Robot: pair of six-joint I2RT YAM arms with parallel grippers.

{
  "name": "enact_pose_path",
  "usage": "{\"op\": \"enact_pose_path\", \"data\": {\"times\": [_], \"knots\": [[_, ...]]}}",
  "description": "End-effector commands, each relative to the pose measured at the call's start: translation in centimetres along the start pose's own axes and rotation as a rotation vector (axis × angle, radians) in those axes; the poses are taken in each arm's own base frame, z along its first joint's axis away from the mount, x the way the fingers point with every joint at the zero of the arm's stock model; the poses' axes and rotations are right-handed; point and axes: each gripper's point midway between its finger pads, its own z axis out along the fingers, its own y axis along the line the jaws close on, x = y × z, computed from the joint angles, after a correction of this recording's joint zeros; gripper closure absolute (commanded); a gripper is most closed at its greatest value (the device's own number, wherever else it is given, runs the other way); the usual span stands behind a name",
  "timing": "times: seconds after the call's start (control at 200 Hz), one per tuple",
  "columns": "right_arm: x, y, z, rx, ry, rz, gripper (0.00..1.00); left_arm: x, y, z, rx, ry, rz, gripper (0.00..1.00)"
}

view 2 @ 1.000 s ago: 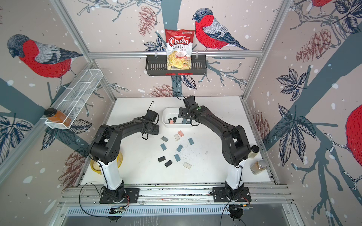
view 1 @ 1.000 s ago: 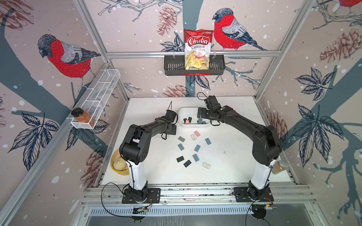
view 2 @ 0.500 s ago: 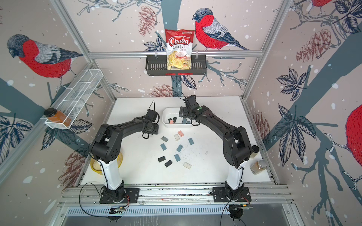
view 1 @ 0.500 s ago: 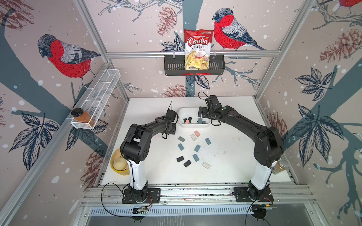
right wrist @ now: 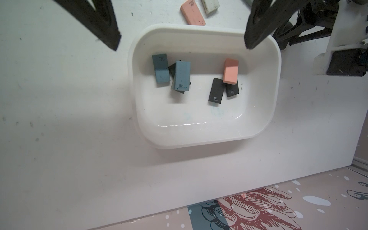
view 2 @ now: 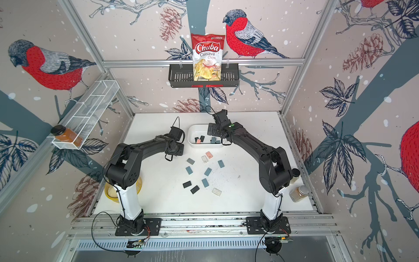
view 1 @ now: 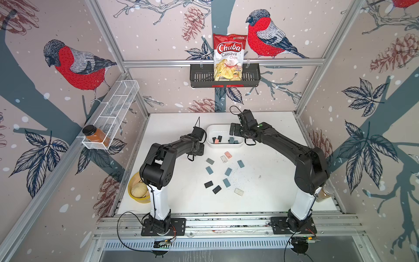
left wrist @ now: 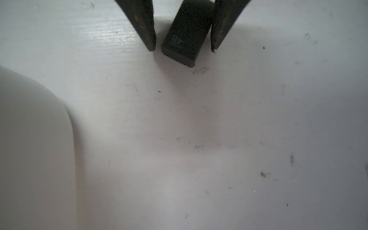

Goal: Put the eraser in the storage box
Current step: Pick up the eraser from the center of the board.

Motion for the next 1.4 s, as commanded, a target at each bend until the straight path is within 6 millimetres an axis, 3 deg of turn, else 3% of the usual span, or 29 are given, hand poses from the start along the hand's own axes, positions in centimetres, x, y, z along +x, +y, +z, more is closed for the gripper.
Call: {"op": "enact_pose_path", "data": {"times": [0.0, 0.24, 0.39, 0.57, 0.956, 1.396], "knots": [[-0.3, -0.1, -0.2, 0.005, -0.015, 0.015, 0.0, 2.5, 0.6, 0.5, -0.022, 0.1, 0.032, 0.57], [-0.2, -0.1, -0.1, 0.005, -0.013, 0.015, 0.0, 3.0, 0.8, 0.9, -0.035, 0.128, 0.028, 0.61], [-0.3, -0.1, -0.2, 0.006, -0.013, 0.013, 0.0, 3.2, 0.7, 1.0, -0.033, 0.139, 0.023, 0.71], [-0.2, -0.2, -0.1, 0.009, -0.011, 0.016, 0.0, 3.3, 0.9, 1.0, -0.047, 0.143, 0.018, 0.72], [0.4, -0.4, 0.1, 0.017, 0.002, 0.015, 0.0, 2.2, 1.5, 0.0, -0.077, 0.096, -0.002, 0.81], [1.2, -1.7, -0.7, 0.03, -0.007, 0.023, 0.0, 0.7, 1.8, -1.4, -0.087, 0.024, -0.026, 0.84]]}}
